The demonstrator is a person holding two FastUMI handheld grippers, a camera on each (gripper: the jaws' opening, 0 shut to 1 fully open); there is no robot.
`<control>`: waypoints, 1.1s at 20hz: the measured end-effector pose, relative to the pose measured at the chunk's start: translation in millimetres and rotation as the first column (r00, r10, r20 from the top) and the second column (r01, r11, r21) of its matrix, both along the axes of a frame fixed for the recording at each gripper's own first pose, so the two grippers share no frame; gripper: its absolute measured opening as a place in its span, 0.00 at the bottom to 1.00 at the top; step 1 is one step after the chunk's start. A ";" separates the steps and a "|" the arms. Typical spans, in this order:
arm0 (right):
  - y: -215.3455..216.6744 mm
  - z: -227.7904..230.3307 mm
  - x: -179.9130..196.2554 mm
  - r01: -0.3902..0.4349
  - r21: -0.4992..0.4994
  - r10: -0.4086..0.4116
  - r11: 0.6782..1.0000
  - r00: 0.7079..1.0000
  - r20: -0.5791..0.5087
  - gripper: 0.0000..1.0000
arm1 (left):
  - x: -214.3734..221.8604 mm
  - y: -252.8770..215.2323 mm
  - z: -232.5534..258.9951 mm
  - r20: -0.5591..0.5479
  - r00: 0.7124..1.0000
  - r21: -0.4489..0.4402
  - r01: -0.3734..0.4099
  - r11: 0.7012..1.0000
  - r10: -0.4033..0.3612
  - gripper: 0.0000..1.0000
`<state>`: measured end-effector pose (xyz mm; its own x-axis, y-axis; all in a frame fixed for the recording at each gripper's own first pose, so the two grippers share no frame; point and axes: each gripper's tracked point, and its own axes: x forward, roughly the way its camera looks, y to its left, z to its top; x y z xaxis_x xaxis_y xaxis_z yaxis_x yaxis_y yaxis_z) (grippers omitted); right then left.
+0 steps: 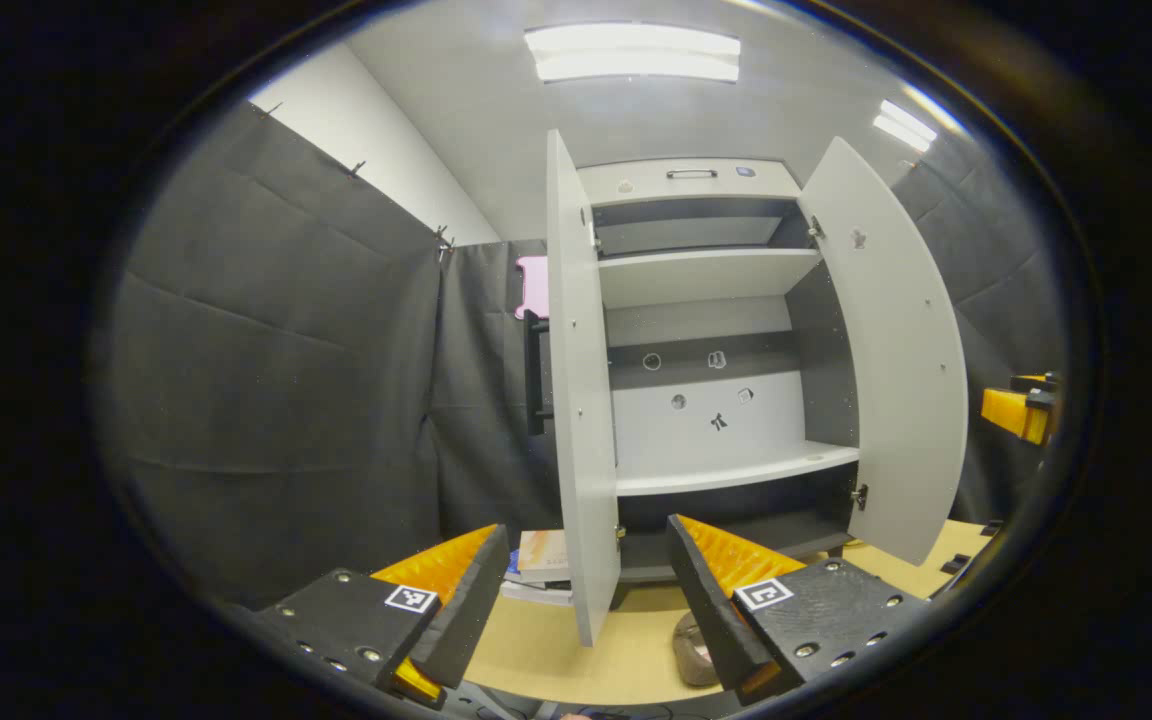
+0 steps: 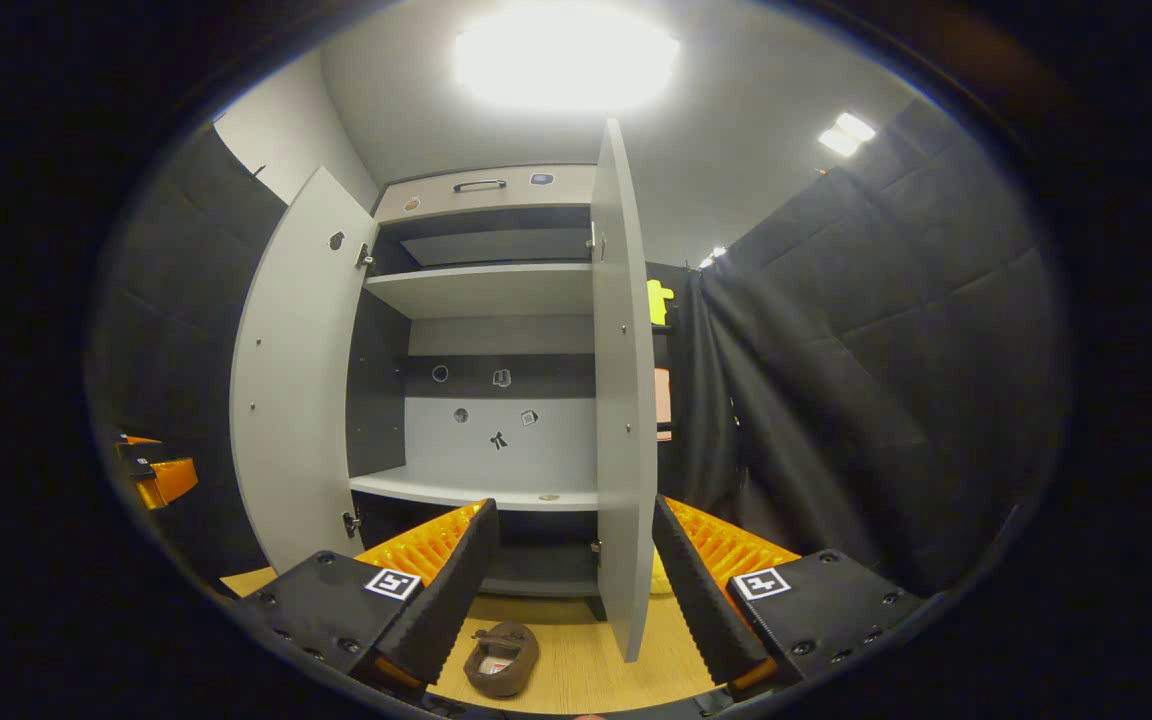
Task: Grab one shoe with the right hand and put it into the shoe cabinet, grab the other shoe with the left hand and put it into the shoe cabinet; then close the right door with the right hand and the left door with the left hand.
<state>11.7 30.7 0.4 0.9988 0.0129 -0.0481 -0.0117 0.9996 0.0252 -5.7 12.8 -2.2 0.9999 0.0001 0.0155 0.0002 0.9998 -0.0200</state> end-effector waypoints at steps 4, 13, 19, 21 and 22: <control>25.9 -16.6 7.4 -0.059 -0.025 0.058 0.998 0.998 -0.039 0.98 | -0.2 5.1 -4.2 -0.005 1.000 -0.022 -0.011 1.000 0.011 0.92; 82.6 -79.8 41.7 -0.195 -0.021 0.189 0.980 0.966 -0.177 0.98 | -4.3 36.6 -14.5 -0.034 0.994 0.004 -0.102 0.995 0.102 0.92; 115.6 -150.3 68.5 -0.274 -0.036 0.247 0.961 0.909 -0.335 0.97 | -5.0 65.4 -24.4 -0.057 0.982 0.015 -0.179 0.984 0.180 0.99; 125.4 -176.0 72.6 -0.302 -0.016 0.271 0.953 0.876 -0.399 0.97 | -3.6 71.8 -30.0 -0.069 0.978 0.012 -0.196 0.980 0.197 0.99; 130.2 -186.9 74.4 -0.312 -0.002 0.282 0.950 0.862 -0.421 0.98 | -0.2 75.2 -32.9 -0.076 0.976 0.010 -0.203 0.979 0.203 0.99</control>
